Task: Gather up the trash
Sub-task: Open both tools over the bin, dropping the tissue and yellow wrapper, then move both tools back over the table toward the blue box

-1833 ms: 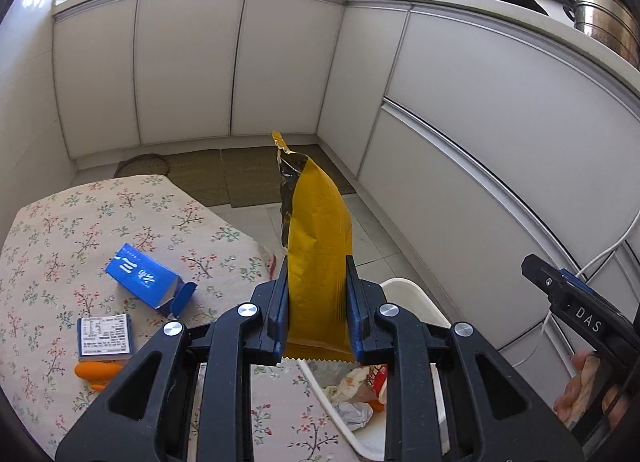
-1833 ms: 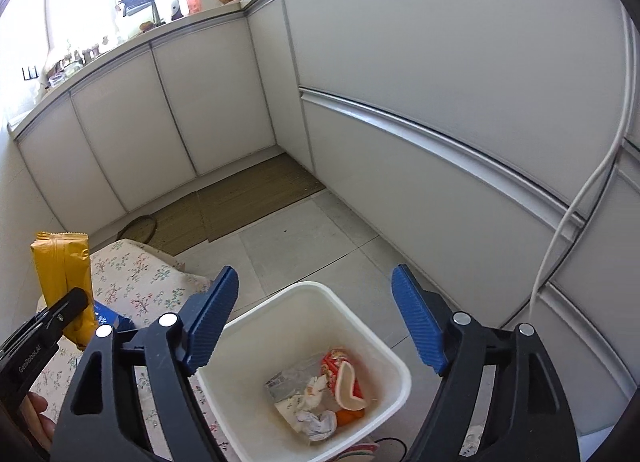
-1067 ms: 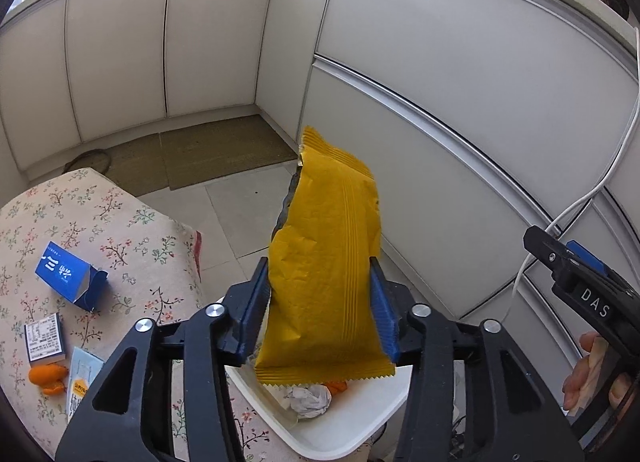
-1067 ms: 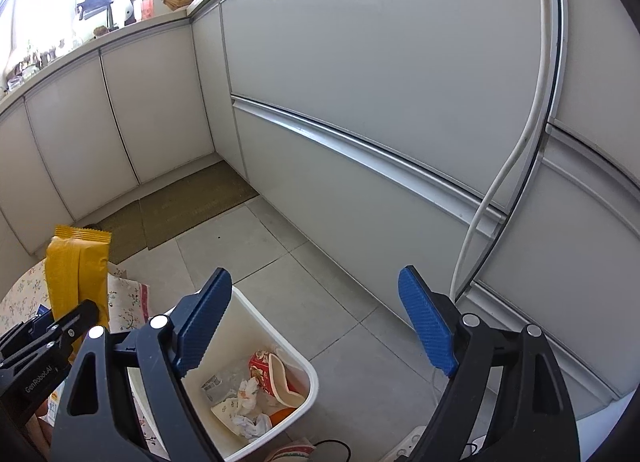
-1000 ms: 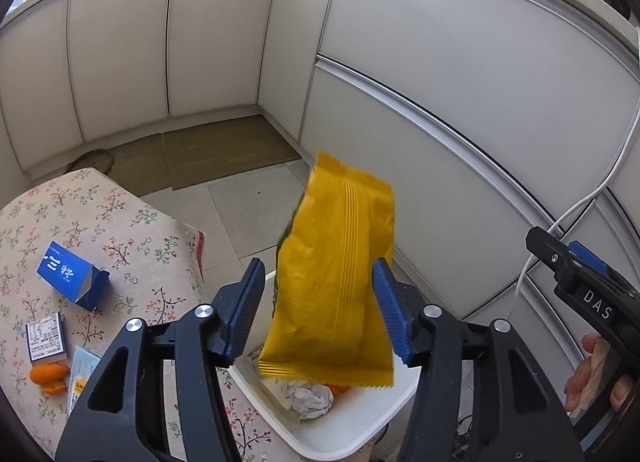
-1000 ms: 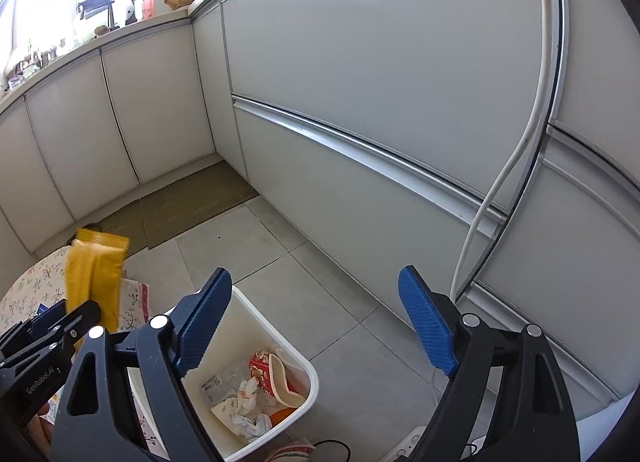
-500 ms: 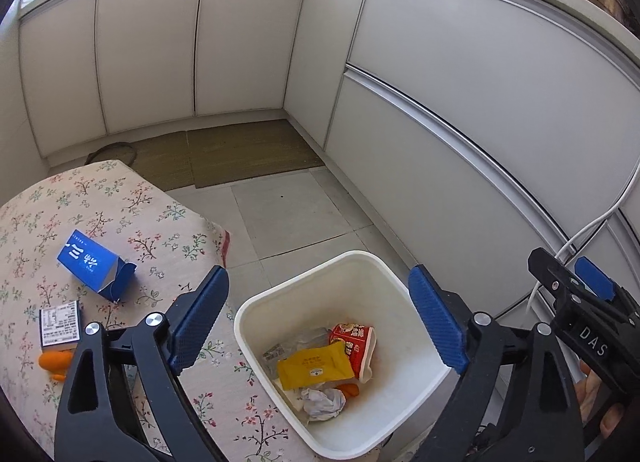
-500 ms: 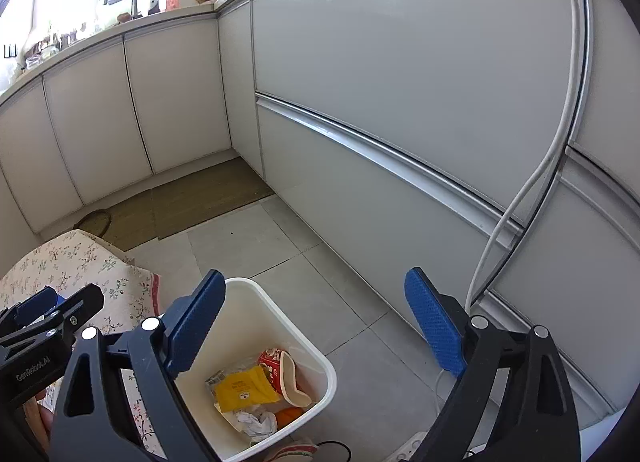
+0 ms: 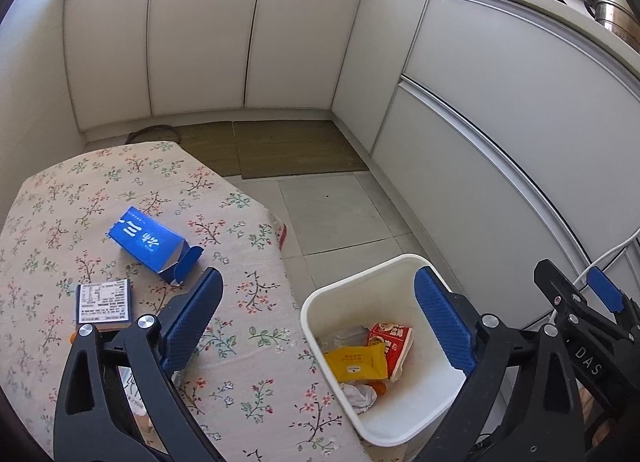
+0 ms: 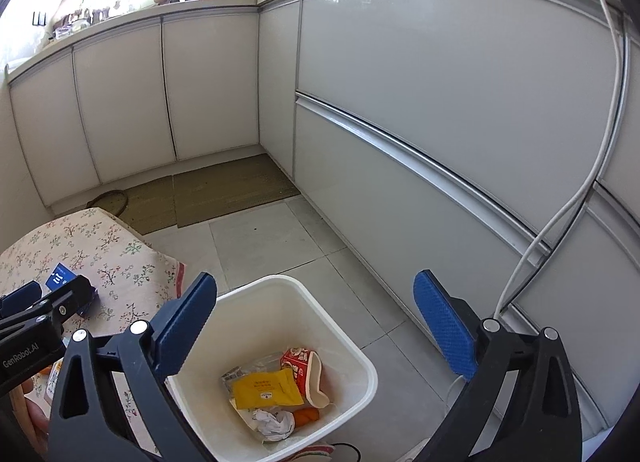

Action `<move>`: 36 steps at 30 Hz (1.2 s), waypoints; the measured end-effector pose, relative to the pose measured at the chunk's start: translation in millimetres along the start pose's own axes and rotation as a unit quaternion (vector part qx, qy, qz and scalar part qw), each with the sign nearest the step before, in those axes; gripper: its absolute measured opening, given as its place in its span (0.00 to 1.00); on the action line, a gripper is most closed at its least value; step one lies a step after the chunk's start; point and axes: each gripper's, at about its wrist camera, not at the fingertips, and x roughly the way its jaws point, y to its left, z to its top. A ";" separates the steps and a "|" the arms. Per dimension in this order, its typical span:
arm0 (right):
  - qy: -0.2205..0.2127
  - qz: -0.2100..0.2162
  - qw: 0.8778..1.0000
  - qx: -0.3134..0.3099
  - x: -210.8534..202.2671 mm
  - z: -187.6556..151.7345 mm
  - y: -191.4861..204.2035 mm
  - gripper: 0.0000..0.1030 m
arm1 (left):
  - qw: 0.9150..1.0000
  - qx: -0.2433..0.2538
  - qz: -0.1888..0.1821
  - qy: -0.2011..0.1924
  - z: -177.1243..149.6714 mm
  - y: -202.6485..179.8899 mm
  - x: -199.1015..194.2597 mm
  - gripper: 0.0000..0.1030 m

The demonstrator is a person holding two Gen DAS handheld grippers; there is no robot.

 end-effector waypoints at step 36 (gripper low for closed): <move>0.032 0.142 0.982 -0.123 -7.8 -14.5 228.5 0.93 | 0.974 -0.164 0.156 0.013 -21.7 221.7 -62.9 0.90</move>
